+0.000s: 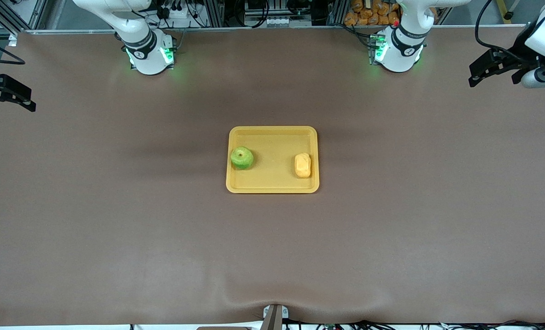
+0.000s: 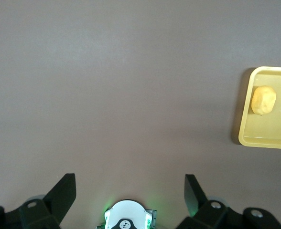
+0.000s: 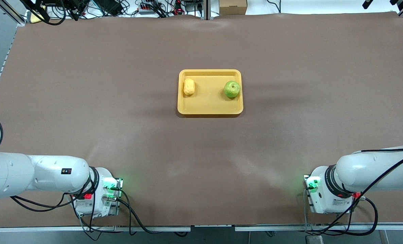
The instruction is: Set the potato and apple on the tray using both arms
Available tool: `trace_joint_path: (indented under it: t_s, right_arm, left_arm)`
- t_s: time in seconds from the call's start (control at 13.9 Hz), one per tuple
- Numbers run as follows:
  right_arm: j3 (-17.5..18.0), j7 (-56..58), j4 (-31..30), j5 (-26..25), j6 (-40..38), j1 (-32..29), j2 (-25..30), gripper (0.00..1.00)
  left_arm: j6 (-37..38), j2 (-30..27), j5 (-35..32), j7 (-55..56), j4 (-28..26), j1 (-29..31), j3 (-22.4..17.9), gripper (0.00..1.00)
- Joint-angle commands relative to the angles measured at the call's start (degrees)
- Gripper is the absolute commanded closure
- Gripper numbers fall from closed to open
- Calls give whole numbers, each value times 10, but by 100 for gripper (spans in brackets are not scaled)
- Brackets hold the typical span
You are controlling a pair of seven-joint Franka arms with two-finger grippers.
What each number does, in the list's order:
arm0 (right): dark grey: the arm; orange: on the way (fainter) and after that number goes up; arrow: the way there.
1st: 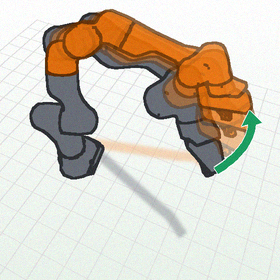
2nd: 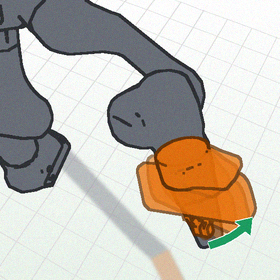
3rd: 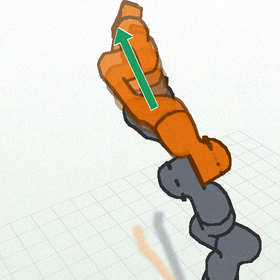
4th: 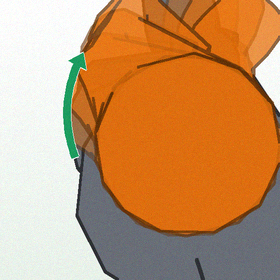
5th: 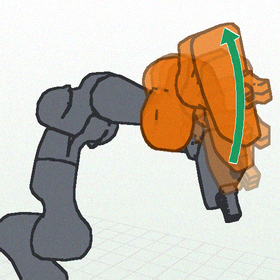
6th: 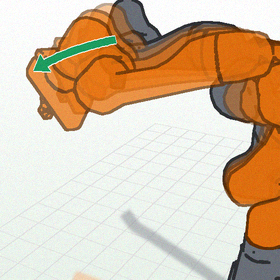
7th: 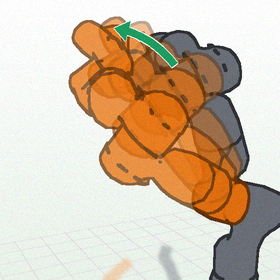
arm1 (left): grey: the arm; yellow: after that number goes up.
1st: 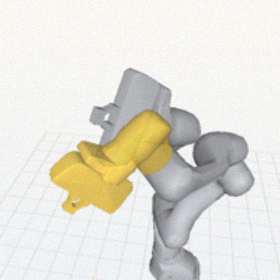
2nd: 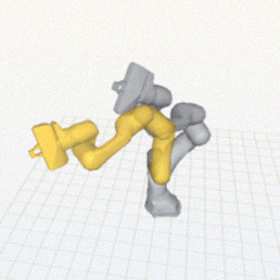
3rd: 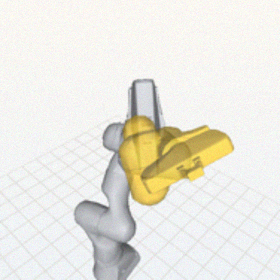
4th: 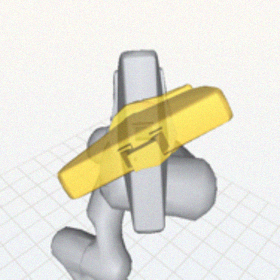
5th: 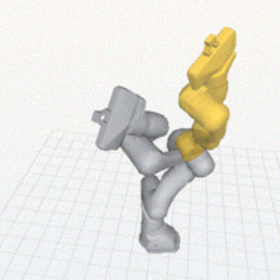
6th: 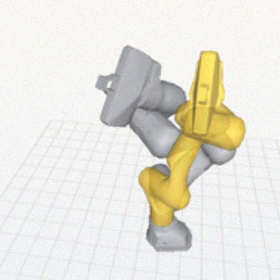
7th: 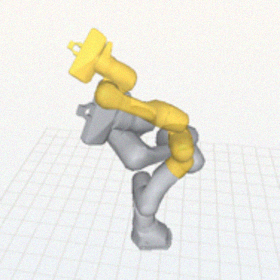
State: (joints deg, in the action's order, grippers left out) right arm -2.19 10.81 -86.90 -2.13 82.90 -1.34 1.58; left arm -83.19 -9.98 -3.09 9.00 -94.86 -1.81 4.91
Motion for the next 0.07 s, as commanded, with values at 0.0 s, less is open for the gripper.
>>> trace_joint_path:
  t_s: [0.0]
  right_arm:
    - [-6,11,-16,0,1,7,20,0]
  left_arm:
    - [11,1,2,-8,12,5,0,0]
